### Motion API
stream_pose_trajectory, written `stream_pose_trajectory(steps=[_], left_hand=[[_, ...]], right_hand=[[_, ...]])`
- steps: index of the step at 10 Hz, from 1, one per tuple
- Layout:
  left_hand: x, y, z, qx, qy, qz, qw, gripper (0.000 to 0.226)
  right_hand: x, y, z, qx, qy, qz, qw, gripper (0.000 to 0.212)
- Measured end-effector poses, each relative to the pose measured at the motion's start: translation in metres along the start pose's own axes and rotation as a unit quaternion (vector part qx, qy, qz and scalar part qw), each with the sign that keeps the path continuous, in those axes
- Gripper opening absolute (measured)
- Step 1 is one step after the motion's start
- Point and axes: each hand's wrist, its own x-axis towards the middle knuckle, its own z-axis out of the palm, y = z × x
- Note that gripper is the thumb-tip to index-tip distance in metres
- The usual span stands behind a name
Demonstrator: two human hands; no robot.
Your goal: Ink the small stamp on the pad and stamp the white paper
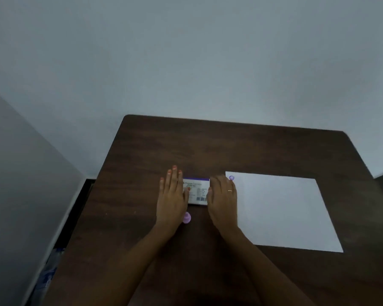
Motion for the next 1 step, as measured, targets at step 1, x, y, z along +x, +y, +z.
stream_pose_trajectory(steps=[1], left_hand=[[0.0138,0.0267,-0.0108,-0.005,0.038,0.065,0.997,0.055]], right_hand=[[0.017,-0.0081,-0.0159,-0.049,0.045,-0.053,0.996,0.051]])
